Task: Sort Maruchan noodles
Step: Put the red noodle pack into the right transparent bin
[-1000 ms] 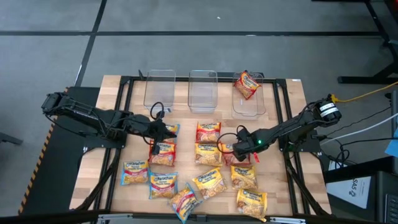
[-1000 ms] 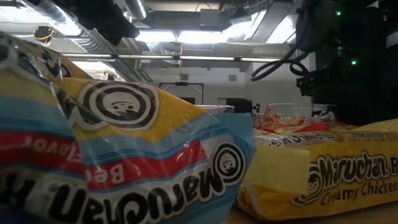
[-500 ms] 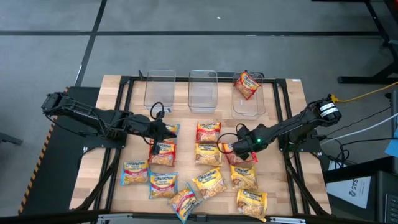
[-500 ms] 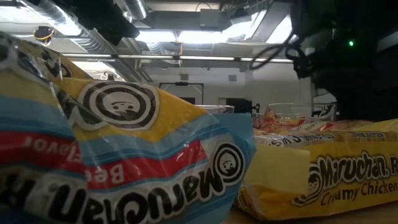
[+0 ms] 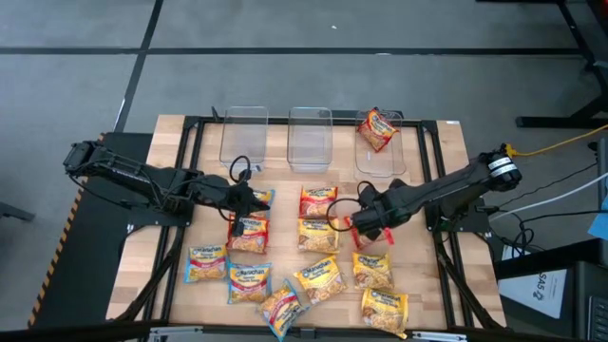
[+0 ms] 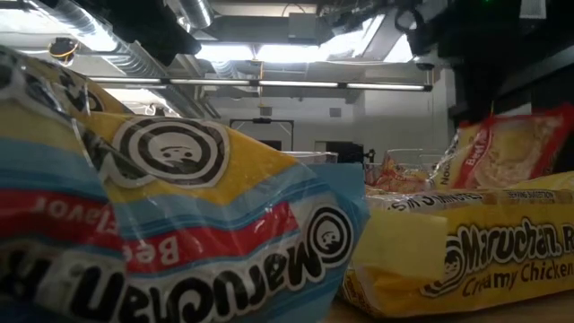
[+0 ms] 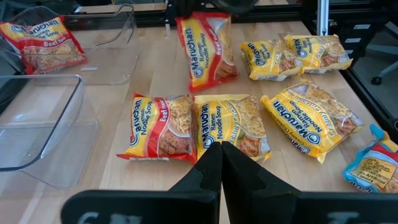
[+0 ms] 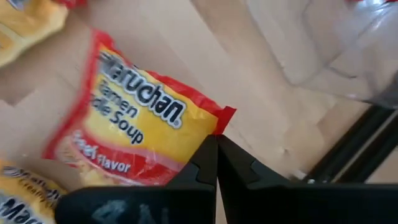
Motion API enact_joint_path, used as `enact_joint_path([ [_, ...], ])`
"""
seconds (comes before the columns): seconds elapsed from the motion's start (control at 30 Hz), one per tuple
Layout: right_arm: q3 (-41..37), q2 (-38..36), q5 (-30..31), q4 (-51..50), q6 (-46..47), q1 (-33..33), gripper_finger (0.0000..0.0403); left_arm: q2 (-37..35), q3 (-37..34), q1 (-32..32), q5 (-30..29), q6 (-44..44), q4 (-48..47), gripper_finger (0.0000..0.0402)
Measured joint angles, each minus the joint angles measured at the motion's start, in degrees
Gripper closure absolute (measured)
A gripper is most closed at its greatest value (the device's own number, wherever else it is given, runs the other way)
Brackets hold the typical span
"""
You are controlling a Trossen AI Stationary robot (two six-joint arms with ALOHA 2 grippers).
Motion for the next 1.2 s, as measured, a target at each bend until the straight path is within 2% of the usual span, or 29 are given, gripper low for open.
enact_joint_path([
  [0.43, 15.4, 0.0, 5.6, -12.4, -1.3, 0.0, 0.0403, 0.0, 0.0, 0.0, 0.0, 0.0, 0.0, 0.0401],
  [0.63, 17.0, 0.0, 4.7, -12.4, -1.0, 0.0, 0.0403, 0.0, 0.0, 0.0, 0.0, 0.0, 0.0, 0.0401],
  [0.77, 14.1, 0.0, 2.8, -12.0, 2.2, 0.0, 0.0402, 0.0, 0.0, 0.0, 0.0, 0.0, -0.2, 0.0401],
  [0.97, 2.0, 0.0, 2.5, -7.6, 3.5, 0.0, 0.0381, 0.0, 0.0, 0.0, 0.0, 0.0, -0.5, 0.0401],
  [1.07, -4.7, 0.0, 2.5, -4.8, 3.6, 0.0, 0.0353, 0.0, 0.0, 0.0, 0.0, 0.0, -0.5, 0.0401],
  [1.2, -11.7, 0.0, 1.5, -0.4, 5.3, 0.0, 0.0291, 0.0, 0.0, 0.0, 0.0, 0.0, -0.5, 0.0401],
])
